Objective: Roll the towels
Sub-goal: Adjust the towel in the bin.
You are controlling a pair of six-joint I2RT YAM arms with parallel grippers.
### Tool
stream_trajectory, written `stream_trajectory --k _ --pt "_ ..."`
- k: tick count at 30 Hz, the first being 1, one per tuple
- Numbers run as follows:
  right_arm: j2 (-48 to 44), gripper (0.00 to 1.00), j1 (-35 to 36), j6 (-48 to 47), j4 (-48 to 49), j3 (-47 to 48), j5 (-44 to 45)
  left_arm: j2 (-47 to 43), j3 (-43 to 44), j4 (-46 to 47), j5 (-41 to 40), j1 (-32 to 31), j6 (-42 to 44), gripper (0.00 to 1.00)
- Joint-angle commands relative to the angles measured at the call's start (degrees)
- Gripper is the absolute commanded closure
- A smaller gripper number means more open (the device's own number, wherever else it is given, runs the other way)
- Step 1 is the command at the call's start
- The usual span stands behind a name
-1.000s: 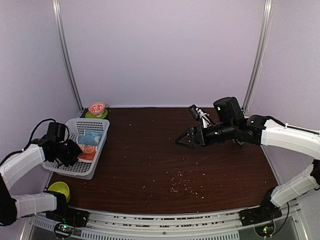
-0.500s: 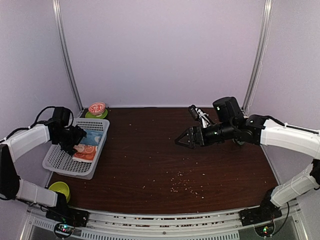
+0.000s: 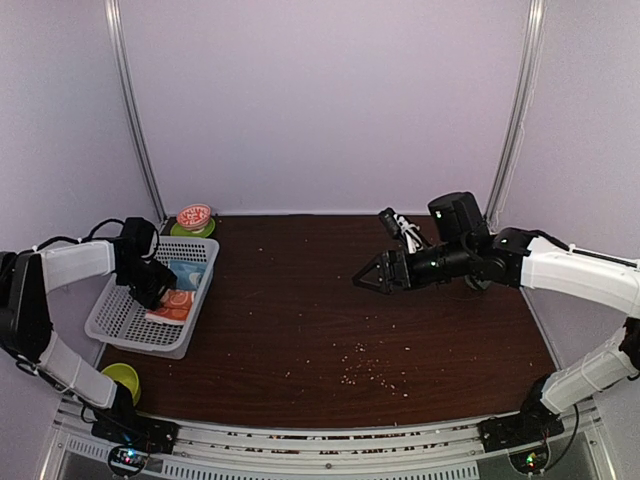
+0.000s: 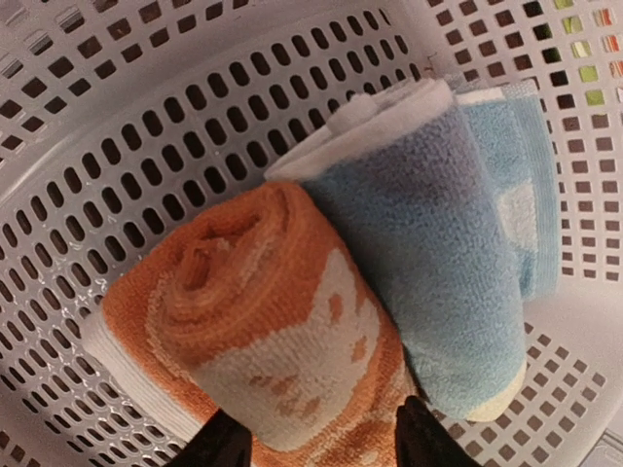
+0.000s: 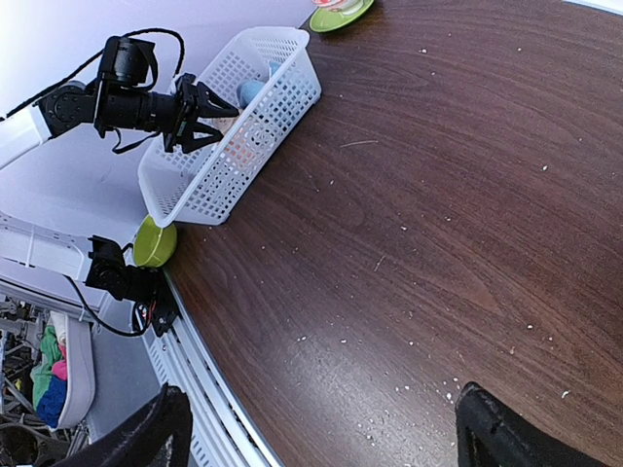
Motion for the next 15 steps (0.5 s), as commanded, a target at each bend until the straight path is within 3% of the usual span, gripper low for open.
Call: stream_trajectory --k 1,8,15 --pt "-0.1 0.06 -0.8 -0.7 -0.4 0.5 -0.7 2.0 2.1 1.6 -0.8 -0.5 0.0 0.55" --pt "-0.2 0.06 -1.5 -0.9 -0.2 0.1 -1.2 0.4 -2.2 2.4 0.4 -0.4 -0.2 0.87" --pt "0.9 0.06 -1.7 -0.7 0.3 0.5 -2.2 -3.8 -7.4 2.8 0.8 -0.4 -0.1 0.99"
